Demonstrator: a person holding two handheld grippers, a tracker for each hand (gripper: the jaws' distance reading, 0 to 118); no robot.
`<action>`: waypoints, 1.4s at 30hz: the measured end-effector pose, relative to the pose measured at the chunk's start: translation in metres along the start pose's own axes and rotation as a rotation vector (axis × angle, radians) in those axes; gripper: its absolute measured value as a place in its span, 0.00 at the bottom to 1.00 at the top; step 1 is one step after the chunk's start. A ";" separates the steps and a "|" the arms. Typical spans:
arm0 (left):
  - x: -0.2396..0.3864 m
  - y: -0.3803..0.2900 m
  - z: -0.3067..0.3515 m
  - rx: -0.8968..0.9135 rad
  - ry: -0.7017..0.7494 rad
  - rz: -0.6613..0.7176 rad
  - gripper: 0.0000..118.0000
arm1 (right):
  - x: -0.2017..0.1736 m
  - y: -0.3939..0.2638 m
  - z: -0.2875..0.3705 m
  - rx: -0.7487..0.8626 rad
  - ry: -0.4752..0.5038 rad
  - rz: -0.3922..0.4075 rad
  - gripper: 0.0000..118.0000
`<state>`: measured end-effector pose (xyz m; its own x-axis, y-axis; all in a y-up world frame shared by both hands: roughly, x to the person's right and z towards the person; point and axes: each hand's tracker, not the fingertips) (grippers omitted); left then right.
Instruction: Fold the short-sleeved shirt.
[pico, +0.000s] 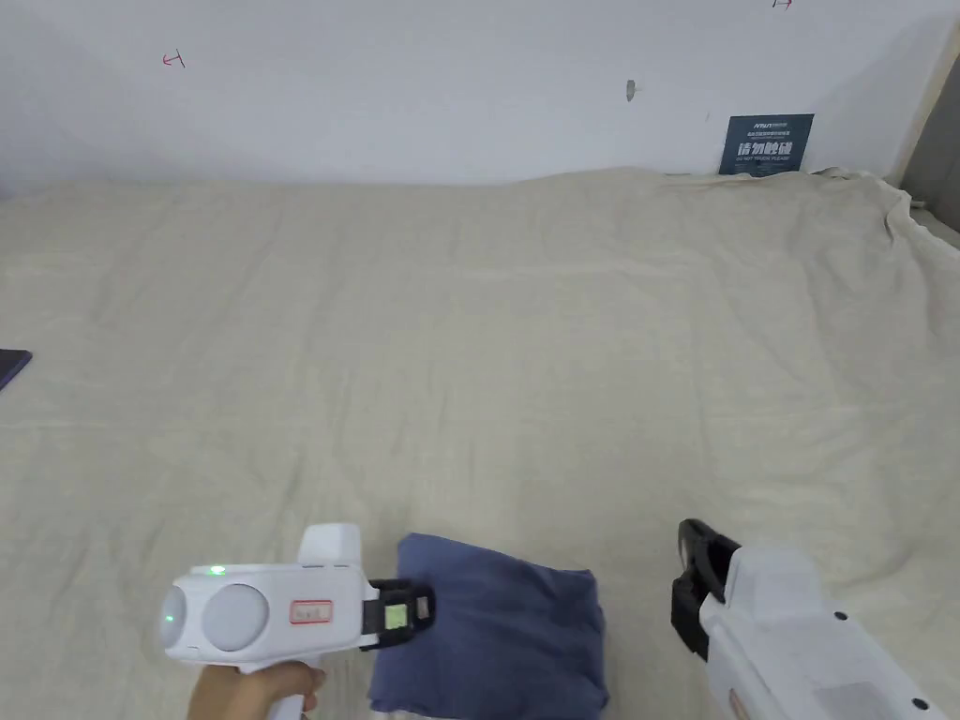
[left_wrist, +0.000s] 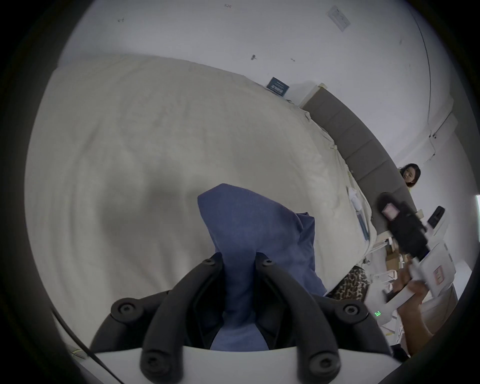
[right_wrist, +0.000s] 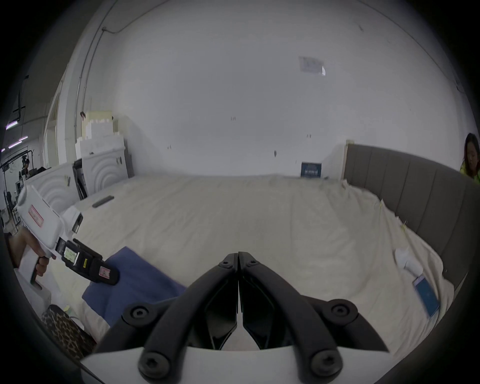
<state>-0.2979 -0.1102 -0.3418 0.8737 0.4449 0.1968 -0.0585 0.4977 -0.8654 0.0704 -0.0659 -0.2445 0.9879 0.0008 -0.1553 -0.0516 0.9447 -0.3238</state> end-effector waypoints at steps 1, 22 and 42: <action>-0.012 0.005 0.009 0.012 0.027 0.001 0.15 | 0.000 0.007 0.002 0.017 -0.002 0.001 0.00; -0.232 0.067 0.162 0.045 0.583 0.197 0.15 | -0.024 0.060 0.002 0.095 -0.019 0.059 0.00; -0.234 0.041 0.133 0.116 0.780 0.165 1.00 | -0.018 0.061 0.002 0.068 -0.015 0.060 0.00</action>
<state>-0.5688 -0.0942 -0.3621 0.9324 -0.1070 -0.3452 -0.2289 0.5644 -0.7931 0.0501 -0.0077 -0.2600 0.9854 0.0621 -0.1582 -0.1009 0.9629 -0.2504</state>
